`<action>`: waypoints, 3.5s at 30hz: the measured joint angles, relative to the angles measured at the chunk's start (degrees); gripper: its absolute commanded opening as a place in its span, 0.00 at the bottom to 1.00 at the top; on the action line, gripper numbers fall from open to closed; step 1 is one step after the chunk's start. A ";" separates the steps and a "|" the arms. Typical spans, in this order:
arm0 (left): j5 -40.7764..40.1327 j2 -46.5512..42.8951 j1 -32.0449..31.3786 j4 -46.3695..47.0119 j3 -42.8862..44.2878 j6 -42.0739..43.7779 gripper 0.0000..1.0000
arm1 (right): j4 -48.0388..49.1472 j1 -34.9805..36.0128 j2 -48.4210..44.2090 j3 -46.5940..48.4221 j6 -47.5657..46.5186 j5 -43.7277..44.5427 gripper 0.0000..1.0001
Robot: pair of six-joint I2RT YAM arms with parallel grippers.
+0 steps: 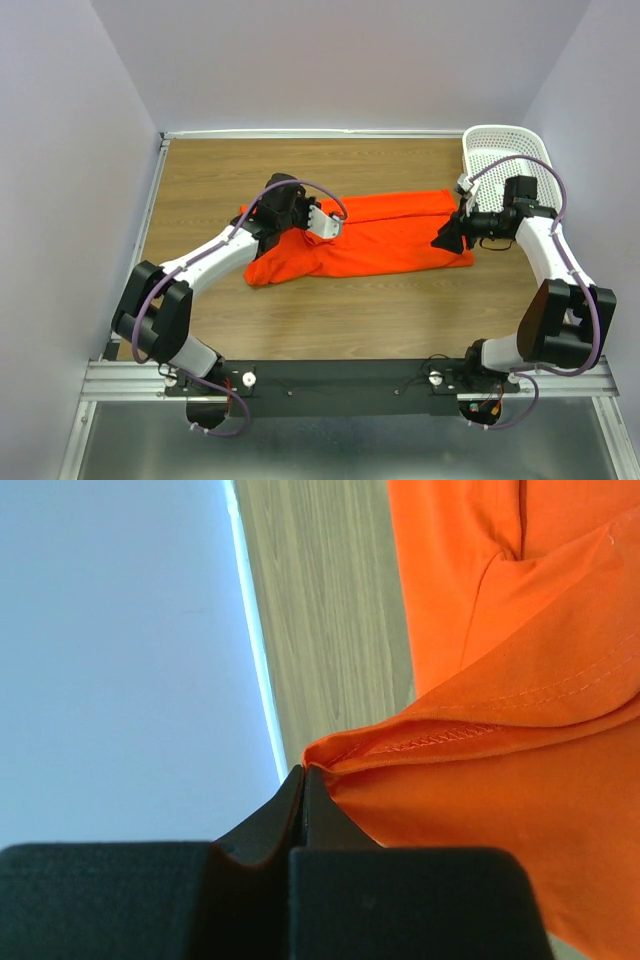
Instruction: Fold and stack the t-shirts
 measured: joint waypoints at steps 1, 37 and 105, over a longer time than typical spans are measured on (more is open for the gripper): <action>0.50 0.04 0.00 0.22 0.00 0.66 0.00 | 0.00 0.00 0.00 0.00 0.00 0.00 0.56; 12.50 4.33 -0.83 1.84 1.51 11.13 0.00 | -0.26 0.00 1.77 0.00 -0.87 -0.26 0.56; -4.42 7.28 5.73 14.32 10.40 -26.73 0.98 | -2.89 14.75 3.50 1.51 -3.21 4.28 0.61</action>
